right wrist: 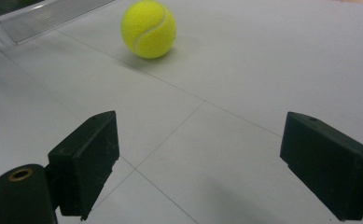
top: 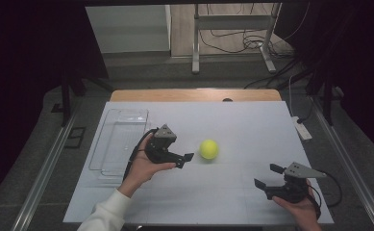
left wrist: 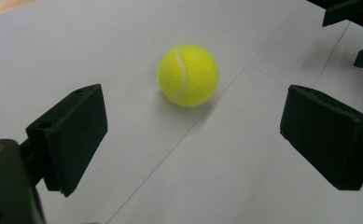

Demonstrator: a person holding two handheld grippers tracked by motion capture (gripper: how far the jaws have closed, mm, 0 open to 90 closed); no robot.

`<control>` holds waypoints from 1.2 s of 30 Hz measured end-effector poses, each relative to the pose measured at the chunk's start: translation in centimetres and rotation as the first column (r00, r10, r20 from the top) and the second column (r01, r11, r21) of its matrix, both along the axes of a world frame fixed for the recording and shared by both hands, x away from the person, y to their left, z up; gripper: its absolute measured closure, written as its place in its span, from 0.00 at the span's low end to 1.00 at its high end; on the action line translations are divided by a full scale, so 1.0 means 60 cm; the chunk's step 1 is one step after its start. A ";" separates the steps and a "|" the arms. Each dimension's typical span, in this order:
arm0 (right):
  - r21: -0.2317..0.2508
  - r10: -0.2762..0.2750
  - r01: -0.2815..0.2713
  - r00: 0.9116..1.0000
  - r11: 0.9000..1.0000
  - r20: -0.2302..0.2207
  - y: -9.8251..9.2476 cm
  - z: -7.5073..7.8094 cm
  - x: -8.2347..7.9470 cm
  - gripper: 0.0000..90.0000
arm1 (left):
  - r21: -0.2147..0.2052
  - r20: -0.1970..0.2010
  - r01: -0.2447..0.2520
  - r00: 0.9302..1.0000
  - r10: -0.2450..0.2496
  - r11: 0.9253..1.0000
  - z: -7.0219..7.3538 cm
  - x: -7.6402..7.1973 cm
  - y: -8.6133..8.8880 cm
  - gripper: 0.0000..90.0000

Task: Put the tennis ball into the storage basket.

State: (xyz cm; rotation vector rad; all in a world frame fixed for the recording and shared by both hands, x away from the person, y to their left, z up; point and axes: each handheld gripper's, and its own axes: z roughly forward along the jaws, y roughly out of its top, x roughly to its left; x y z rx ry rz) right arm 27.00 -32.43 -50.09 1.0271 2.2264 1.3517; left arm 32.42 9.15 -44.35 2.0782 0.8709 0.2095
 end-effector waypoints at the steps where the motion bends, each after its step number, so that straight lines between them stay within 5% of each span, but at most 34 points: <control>1: 0.000 0.000 0.000 1.000 1.000 0.000 0.000 0.000 0.000 0.13 | 0.000 -0.001 0.002 1.000 -0.002 1.000 -0.001 0.002 -0.002 0.10; 36: 0.004 -0.001 0.001 1.000 1.000 -0.011 -0.001 -0.003 0.002 0.14 | 0.017 -0.019 0.064 0.998 -0.064 0.998 -0.008 0.045 -0.060 0.09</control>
